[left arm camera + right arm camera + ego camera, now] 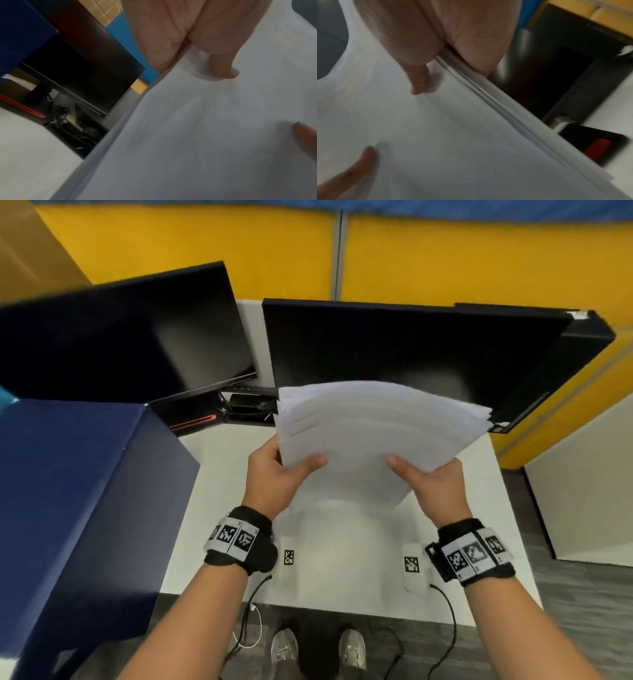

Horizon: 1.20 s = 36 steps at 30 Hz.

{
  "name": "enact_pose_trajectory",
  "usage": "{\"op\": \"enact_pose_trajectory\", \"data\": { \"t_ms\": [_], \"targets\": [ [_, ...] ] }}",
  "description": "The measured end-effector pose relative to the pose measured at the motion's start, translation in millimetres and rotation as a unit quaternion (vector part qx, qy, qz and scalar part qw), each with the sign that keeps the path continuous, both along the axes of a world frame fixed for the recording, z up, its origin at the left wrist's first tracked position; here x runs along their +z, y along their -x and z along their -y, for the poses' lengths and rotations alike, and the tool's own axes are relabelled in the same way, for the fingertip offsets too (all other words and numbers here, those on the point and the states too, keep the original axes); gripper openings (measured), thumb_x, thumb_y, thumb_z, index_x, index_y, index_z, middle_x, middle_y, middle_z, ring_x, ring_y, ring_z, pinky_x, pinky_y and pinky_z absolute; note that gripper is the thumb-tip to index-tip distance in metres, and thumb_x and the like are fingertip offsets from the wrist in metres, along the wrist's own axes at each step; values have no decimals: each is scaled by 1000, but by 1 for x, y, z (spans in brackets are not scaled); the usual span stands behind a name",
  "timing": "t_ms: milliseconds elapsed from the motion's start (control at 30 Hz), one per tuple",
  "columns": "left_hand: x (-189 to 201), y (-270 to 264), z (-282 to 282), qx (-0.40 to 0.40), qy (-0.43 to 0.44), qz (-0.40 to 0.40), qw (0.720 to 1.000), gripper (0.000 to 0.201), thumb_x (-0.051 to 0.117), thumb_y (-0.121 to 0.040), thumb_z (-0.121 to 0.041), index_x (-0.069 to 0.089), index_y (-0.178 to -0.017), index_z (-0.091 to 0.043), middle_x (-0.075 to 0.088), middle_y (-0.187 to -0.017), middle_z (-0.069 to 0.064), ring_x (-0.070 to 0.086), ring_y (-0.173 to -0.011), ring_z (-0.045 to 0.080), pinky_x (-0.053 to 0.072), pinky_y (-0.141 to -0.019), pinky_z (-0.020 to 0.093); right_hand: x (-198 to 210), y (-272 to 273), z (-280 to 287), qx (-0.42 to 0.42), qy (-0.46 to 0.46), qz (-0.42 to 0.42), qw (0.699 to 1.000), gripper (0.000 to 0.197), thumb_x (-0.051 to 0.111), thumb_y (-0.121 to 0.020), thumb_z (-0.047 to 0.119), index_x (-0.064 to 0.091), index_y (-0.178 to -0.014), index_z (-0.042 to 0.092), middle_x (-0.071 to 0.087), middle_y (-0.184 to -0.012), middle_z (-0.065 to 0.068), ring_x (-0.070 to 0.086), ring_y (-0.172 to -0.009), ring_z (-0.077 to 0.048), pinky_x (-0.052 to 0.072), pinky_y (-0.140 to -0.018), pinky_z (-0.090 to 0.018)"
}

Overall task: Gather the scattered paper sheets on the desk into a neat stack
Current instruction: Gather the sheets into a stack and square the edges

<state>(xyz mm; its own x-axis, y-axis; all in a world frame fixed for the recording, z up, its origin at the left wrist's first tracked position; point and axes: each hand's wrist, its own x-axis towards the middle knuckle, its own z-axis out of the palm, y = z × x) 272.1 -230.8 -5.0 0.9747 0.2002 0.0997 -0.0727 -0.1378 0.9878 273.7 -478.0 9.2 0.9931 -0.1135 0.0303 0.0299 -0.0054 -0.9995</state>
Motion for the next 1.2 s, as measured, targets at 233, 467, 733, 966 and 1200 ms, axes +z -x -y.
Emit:
{"op": "enact_pose_trajectory", "data": {
  "t_ms": [233,467,733,966,1200],
  "targets": [
    [-47,8,0,-24,-75,-97,992,19,84,-78,-15,75,-87,-28,74,-84,-13,70,-76,-1,52,-71,18,-38,4,3,2,34,-82,996,25,82,-74,11,70,-87,29,75,-78,16,70,-72,8,51,-61,-8],
    [-19,-4,4,3,-47,-36,998,27,82,-81,-17,69,-85,-40,71,-84,-19,67,-74,-12,54,-70,11,-15,2,3,-33,17,6,999,27,78,-79,8,67,-84,31,72,-72,30,68,-72,12,51,-64,-6],
    [-16,1,8,-13,-40,-63,997,24,81,-81,-17,70,-96,-33,72,-93,-15,72,-92,8,51,-73,9,-28,8,4,-18,94,-34,995,23,77,-80,14,70,-89,34,73,-79,24,71,-85,0,52,-69,-9],
    [-11,4,9,2,-25,-27,999,38,86,-76,-25,69,-110,-24,73,-102,-13,71,-97,4,57,-81,18,-18,14,6,-5,99,-13,995,24,77,-80,24,68,-101,29,71,-95,16,69,-89,3,51,-67,-9],
    [5,7,33,51,79,3,996,34,71,-88,-37,62,-119,-26,67,-111,-8,66,-97,0,56,-77,17,-8,15,-13,-111,-1,-25,994,14,66,-87,37,65,-96,26,69,-92,4,67,-80,-6,55,-71,-26]
  ]
}}
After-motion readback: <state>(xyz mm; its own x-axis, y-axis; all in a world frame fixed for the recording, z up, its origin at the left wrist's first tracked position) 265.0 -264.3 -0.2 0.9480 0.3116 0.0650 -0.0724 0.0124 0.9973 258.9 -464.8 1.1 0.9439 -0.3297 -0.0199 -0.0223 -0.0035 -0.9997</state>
